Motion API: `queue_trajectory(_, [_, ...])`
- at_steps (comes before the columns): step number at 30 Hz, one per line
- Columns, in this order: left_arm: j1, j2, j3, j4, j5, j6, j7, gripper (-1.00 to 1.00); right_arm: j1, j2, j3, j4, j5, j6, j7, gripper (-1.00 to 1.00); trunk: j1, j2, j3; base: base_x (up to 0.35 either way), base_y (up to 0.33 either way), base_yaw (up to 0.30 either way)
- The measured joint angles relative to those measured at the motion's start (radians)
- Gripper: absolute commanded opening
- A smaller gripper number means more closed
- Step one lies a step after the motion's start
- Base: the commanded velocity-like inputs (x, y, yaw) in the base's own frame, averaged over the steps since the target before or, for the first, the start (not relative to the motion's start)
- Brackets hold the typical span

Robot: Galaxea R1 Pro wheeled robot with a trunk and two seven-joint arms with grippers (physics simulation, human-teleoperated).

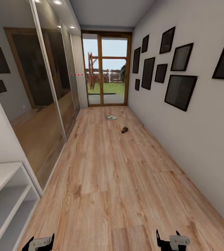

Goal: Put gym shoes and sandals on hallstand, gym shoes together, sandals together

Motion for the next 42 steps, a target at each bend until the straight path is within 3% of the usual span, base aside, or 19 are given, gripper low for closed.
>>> queue_trajectory(42, [-0.001,0.000,0.000,0.000,0.000,-0.001,0.000,1.00,0.000,0.000,0.000,-0.001,0.000,0.000,-0.003,1.00,0.000,0.000,0.000,0.337,0.017,0.000])
